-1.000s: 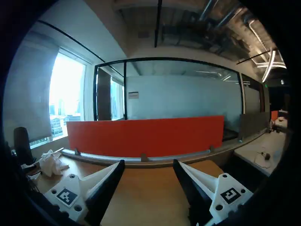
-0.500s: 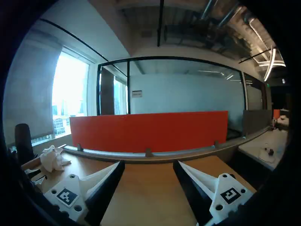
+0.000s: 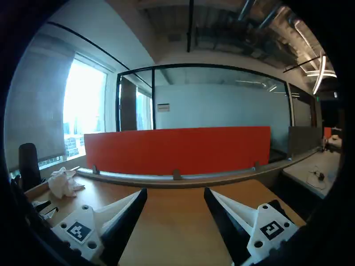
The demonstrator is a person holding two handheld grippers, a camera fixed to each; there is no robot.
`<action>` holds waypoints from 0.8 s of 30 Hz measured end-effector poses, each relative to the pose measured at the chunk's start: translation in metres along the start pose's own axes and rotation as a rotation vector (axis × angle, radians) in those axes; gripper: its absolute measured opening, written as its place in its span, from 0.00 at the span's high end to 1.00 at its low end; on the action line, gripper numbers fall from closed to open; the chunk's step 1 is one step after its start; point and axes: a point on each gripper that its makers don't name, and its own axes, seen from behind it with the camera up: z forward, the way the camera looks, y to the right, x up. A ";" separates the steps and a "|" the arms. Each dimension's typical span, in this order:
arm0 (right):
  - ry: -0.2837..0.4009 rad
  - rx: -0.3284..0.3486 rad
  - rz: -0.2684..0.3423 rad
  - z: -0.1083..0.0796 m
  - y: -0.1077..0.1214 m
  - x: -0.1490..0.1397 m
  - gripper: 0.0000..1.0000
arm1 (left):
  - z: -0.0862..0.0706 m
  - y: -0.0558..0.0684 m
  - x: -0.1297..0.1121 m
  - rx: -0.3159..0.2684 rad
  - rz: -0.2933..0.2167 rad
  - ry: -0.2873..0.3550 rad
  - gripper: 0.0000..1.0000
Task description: Fold towel
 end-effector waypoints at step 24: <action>0.000 -0.017 0.026 0.000 0.014 -0.003 0.00 | -0.001 -0.001 0.001 -0.002 0.001 0.018 0.11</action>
